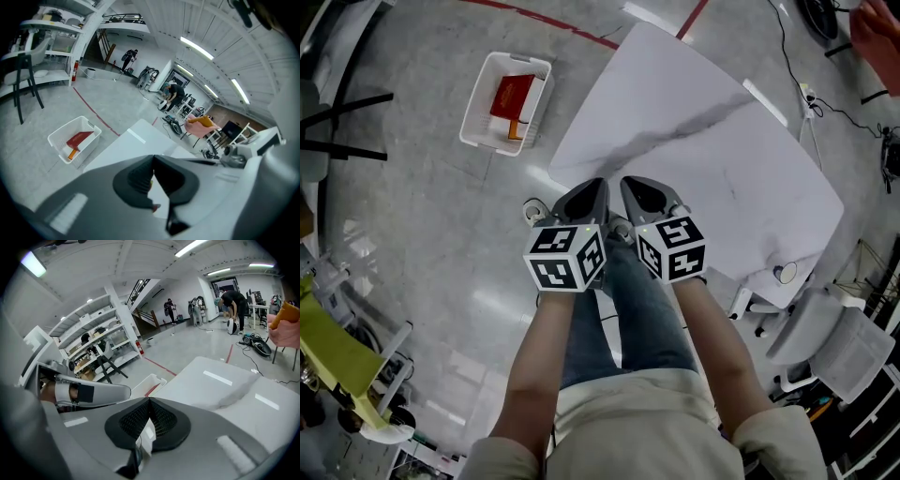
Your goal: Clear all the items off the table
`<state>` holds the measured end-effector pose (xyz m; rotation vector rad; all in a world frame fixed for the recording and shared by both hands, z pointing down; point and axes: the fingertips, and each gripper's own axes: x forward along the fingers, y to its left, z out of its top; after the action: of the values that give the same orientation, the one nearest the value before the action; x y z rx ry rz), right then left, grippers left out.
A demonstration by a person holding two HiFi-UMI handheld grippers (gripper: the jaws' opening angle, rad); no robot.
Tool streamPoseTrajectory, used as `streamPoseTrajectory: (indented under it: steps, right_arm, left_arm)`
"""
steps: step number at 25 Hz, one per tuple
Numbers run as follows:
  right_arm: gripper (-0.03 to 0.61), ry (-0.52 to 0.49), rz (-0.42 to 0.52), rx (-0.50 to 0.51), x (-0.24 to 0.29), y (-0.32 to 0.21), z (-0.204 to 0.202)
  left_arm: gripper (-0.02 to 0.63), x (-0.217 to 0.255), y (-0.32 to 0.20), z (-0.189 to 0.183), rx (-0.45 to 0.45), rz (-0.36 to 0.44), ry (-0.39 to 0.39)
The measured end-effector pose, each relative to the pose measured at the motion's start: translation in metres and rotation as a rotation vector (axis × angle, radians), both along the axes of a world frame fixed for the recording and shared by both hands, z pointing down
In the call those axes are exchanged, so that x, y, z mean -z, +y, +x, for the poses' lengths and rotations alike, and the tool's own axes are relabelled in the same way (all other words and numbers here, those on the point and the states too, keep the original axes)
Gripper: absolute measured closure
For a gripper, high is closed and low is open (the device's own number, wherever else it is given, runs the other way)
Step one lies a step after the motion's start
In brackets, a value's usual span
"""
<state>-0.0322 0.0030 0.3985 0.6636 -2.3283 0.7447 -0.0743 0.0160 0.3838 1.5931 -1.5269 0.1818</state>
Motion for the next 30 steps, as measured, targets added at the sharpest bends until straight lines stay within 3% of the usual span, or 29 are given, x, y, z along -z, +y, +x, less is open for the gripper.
streamPoseTrajectory:
  steps: [17,22,30]
  right_arm:
    - [0.580,-0.024,0.011,0.002,0.061,0.011,0.006]
    - [0.580,-0.036,0.015,-0.001,0.067,0.018,0.005]
    - [0.580,-0.044,0.018,0.001,0.074,0.043,0.014]
  left_arm:
    - [0.604,0.053,0.024,0.022,-0.012,-0.023,0.000]
    - [0.606,0.064,0.030,0.029,-0.042,-0.009,-0.028]
    - [0.604,0.070,0.054,0.027,-0.009,-0.011,-0.070]
